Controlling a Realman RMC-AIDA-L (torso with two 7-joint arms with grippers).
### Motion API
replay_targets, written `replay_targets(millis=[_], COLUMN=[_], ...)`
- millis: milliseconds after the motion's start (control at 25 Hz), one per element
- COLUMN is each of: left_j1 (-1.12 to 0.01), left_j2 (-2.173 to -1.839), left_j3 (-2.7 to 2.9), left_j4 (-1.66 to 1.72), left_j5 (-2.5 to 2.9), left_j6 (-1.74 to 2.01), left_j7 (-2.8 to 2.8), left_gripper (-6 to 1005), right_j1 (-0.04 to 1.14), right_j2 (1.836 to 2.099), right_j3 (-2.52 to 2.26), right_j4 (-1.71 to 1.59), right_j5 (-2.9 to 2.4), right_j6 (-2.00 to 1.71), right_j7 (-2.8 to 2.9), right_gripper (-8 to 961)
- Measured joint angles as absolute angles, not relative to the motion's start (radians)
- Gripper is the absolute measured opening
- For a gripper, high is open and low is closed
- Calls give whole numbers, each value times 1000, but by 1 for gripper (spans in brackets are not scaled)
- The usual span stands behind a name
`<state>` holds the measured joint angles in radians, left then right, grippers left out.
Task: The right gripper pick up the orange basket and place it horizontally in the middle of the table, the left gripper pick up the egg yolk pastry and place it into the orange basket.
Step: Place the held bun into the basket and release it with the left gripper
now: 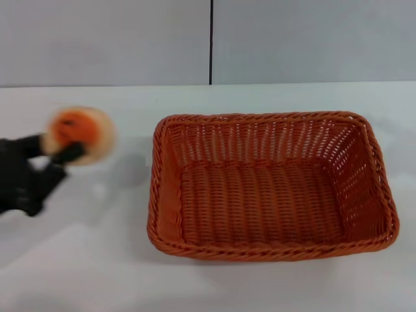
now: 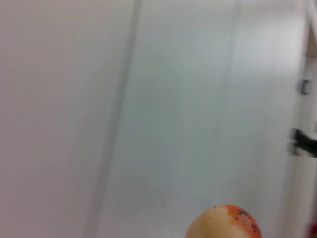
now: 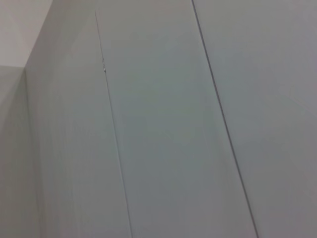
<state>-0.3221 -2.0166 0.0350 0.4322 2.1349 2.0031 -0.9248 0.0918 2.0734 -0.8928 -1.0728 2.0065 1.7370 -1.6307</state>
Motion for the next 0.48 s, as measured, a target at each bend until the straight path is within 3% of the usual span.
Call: replay_targets(millis=[40, 160, 480], left_j1=[-358, -436, -556], left_j2=[-2044, -2066, -2071], left_j3=[114, 216, 256], left_j4=[427, 343, 140], left_j5=[2135, 2135, 2145], left_j6=[2001, 1986, 1800], left_j7=[-920, -881, -803], left_gripper=[167, 170, 212], right_j1=[95, 108, 113], right_j2=[2073, 2074, 2074], right_j3=[-893, -899, -899], right_j4=[-1071, -1068, -1066], right_j5=[2007, 2006, 2003], right_j6=[1737, 1739, 1749], right_j7=[-1631, -1631, -1631], right_gripper=[608, 608, 608])
